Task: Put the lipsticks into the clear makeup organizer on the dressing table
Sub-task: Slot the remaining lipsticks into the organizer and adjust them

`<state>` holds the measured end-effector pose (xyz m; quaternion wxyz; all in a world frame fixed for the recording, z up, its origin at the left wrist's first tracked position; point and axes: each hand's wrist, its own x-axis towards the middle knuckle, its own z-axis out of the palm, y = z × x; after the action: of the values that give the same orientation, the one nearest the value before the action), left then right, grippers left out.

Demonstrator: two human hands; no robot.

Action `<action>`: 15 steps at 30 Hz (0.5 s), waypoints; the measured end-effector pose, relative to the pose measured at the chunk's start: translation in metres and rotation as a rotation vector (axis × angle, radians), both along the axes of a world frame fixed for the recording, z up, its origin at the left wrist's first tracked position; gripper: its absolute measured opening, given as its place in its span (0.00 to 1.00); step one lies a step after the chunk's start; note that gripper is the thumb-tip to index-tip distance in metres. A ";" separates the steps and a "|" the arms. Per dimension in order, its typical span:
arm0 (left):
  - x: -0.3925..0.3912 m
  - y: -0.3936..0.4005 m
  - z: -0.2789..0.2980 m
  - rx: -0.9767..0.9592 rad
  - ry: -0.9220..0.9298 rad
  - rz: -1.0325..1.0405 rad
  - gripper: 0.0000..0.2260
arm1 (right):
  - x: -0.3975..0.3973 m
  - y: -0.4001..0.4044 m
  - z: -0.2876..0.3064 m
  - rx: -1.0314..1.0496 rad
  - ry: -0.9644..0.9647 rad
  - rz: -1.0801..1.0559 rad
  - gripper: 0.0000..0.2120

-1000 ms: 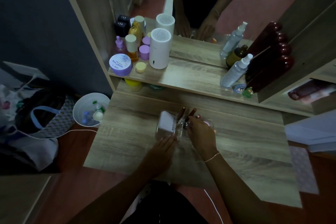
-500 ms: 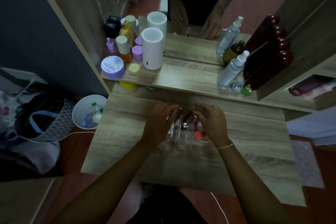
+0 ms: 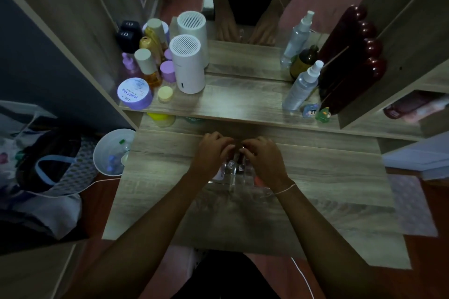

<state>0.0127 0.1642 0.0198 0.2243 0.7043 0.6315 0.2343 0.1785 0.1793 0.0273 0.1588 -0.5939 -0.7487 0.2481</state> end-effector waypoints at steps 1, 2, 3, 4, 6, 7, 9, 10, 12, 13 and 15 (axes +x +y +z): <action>-0.001 0.000 0.000 -0.009 0.006 -0.005 0.10 | 0.000 0.001 0.000 0.000 -0.015 0.018 0.09; -0.001 -0.001 0.000 -0.014 0.014 -0.012 0.10 | -0.001 0.001 -0.001 -0.003 -0.033 0.035 0.09; -0.002 -0.001 0.000 -0.016 0.019 -0.018 0.10 | -0.001 0.002 -0.001 -0.005 -0.046 0.048 0.09; -0.003 -0.002 0.000 -0.015 0.019 -0.021 0.10 | -0.002 0.001 -0.002 -0.004 -0.051 0.058 0.09; -0.003 -0.004 -0.001 -0.022 0.012 -0.020 0.10 | -0.002 0.000 -0.002 -0.004 -0.051 0.064 0.09; -0.003 -0.004 -0.001 -0.025 0.012 -0.019 0.10 | -0.003 -0.001 -0.002 -0.003 -0.051 0.062 0.09; -0.003 -0.005 0.000 -0.024 0.013 -0.018 0.11 | -0.002 -0.001 -0.001 -0.005 -0.058 0.057 0.09; -0.003 -0.005 0.001 -0.021 0.010 -0.016 0.11 | -0.002 -0.002 -0.001 -0.009 -0.061 0.054 0.10; -0.002 -0.006 0.002 -0.014 0.002 -0.011 0.12 | -0.001 -0.002 -0.001 -0.013 -0.064 0.043 0.12; -0.002 -0.006 0.003 -0.009 0.000 -0.011 0.12 | 0.000 -0.003 0.000 -0.013 -0.064 0.036 0.13; -0.002 -0.007 0.003 -0.002 -0.003 -0.014 0.12 | 0.001 -0.003 0.000 -0.016 -0.053 0.017 0.14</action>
<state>0.0108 0.1567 0.0225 0.2275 0.7083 0.6263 0.2330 0.1794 0.1761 0.0277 0.1320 -0.5951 -0.7558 0.2393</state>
